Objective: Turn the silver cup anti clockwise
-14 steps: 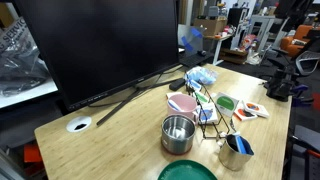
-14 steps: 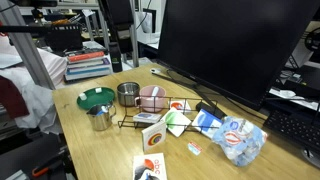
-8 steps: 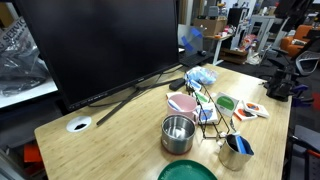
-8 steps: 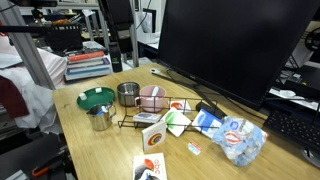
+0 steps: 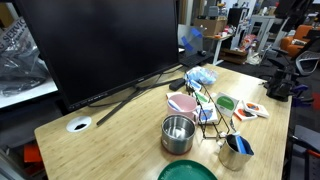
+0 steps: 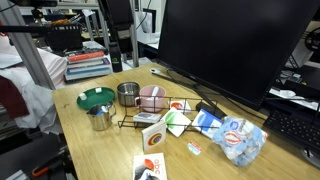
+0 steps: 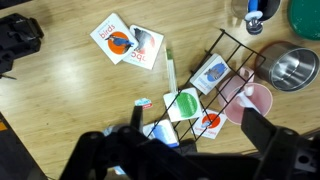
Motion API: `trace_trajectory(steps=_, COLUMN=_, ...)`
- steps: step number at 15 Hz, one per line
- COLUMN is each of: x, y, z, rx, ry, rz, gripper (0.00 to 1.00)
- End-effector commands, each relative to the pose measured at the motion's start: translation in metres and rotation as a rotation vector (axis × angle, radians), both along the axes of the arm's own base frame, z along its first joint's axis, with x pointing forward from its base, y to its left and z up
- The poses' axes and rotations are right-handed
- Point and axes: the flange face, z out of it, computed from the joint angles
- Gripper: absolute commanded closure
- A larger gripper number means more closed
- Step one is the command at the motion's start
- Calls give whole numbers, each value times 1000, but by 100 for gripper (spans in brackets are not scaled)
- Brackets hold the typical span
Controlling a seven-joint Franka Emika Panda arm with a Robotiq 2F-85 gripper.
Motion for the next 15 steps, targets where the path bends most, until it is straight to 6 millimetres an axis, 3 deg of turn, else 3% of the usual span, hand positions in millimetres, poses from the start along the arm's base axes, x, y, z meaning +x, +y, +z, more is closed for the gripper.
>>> trace_trajectory(steps=1, x=0, y=7, z=-5, rx=-7, ry=4, rz=49, gripper=0)
trace_trajectory(steps=9, x=4, y=53, z=-33, rx=-4, ry=-79, rz=93, gripper=0)
trace_trajectory(steps=15, x=6, y=54, z=-34, rx=-10, ry=-60, rz=104, gripper=0)
